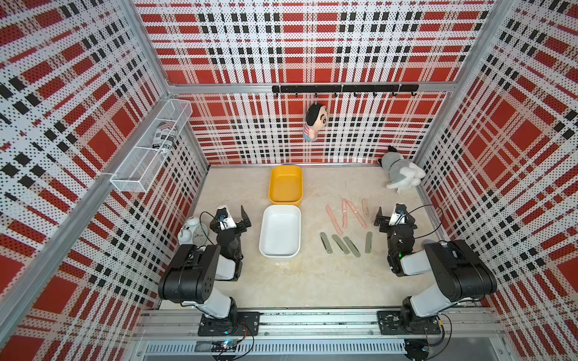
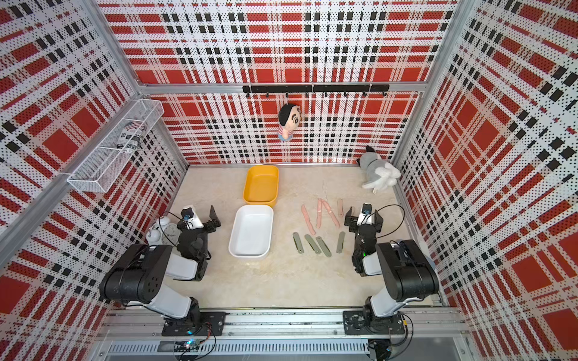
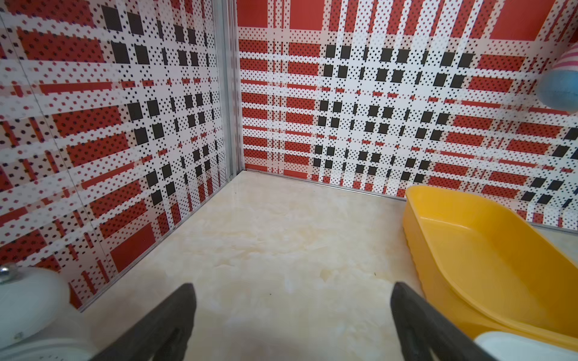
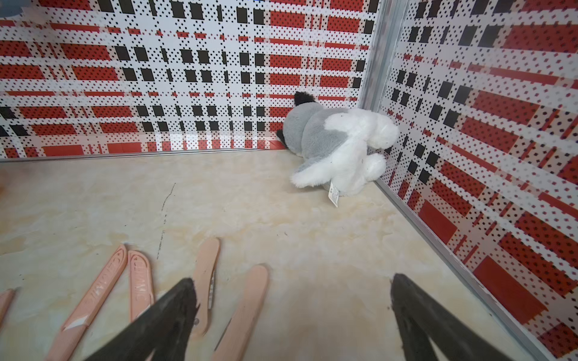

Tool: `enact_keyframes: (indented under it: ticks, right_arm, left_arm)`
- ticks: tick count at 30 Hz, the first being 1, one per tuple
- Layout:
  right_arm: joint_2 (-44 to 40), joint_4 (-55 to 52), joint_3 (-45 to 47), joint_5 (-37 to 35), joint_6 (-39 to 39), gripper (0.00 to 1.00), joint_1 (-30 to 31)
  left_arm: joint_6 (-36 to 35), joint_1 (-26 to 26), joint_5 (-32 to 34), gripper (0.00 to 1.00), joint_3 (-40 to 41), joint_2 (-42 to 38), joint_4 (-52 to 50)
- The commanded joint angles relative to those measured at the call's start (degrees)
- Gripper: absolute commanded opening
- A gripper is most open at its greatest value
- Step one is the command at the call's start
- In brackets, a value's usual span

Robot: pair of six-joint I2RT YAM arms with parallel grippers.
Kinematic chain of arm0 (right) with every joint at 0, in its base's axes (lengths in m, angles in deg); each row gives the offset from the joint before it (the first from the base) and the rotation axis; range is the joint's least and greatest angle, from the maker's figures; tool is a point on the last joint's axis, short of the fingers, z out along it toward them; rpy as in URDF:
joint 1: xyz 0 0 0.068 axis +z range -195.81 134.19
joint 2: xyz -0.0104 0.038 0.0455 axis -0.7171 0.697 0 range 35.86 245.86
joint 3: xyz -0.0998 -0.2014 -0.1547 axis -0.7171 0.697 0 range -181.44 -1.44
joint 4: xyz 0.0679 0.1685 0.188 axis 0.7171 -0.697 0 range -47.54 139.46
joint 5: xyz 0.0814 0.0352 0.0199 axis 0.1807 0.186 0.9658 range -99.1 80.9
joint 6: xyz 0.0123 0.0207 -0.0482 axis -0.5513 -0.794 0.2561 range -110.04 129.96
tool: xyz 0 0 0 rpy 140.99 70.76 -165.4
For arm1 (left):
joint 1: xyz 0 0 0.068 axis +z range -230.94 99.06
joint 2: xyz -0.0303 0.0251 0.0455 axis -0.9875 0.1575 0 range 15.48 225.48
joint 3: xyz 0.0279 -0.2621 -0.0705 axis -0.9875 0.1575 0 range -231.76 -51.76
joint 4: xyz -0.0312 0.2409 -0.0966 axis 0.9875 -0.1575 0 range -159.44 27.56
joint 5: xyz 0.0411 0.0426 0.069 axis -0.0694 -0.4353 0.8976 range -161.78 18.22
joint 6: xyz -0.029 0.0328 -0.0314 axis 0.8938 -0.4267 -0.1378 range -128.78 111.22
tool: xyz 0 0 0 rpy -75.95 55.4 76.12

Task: Place the fruit knives into the storage box by color
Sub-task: Adjust the storage box at the center of the board.

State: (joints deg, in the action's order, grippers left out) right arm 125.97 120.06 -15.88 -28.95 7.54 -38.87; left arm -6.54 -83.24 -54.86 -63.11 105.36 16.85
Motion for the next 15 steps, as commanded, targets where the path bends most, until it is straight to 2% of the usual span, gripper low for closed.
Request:
enact_keyframes:
  ticks: [1,15]
  right_arm:
    - [0.5,1.1,-0.1,-0.5,0.1,1.0,-0.5]
    - [0.5,1.1,-0.1,-0.5,0.1,1.0,-0.5]
  left_arm:
    - [-0.6,-0.3,-0.5,0.98,-0.8,0.5,1.0]
    - [-0.7,-0.3,-0.3,0.98,-0.8,0.6,1.0]
